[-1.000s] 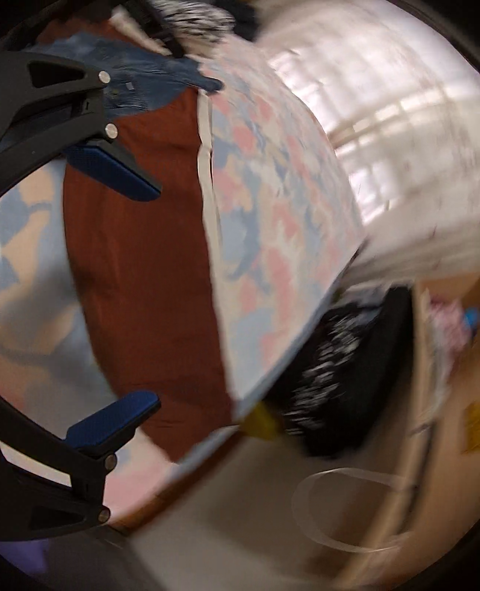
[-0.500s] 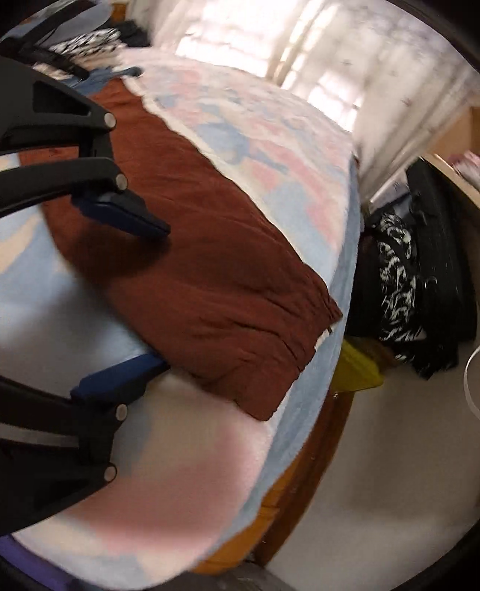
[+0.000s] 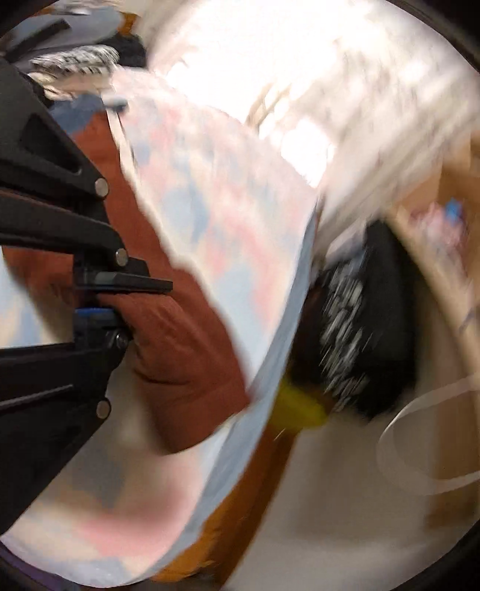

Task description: Fold large clothes

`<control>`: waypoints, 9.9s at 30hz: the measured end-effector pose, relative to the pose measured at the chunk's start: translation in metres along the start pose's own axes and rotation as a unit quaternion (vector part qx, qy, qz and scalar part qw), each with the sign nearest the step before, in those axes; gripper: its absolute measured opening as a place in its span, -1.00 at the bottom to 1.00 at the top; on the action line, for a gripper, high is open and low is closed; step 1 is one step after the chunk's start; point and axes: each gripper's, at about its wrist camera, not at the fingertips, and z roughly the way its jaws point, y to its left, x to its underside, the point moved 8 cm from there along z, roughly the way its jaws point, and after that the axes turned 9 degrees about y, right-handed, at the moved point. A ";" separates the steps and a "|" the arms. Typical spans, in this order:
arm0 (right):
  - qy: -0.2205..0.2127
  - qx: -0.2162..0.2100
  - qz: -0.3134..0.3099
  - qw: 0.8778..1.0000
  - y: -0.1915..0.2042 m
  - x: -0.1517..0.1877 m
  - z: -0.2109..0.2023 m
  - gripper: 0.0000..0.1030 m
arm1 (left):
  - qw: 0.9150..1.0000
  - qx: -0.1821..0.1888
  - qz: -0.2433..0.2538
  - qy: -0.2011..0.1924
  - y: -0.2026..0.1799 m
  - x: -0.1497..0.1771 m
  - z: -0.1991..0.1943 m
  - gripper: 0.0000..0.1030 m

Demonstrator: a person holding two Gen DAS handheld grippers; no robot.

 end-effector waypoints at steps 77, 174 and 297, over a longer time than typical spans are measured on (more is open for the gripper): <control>0.202 -0.081 -0.196 0.956 0.168 0.182 0.097 0.26 | 0.992 -0.019 -0.097 0.079 0.241 0.007 0.094 0.22; 0.177 -0.094 -0.190 0.961 0.228 0.227 0.023 -0.28 | 0.998 0.000 -0.069 0.009 0.187 0.049 -0.039 0.33; 0.217 -0.170 -0.211 0.938 0.260 0.316 0.059 -0.27 | 0.986 0.154 -0.049 0.027 0.158 0.106 -0.026 0.99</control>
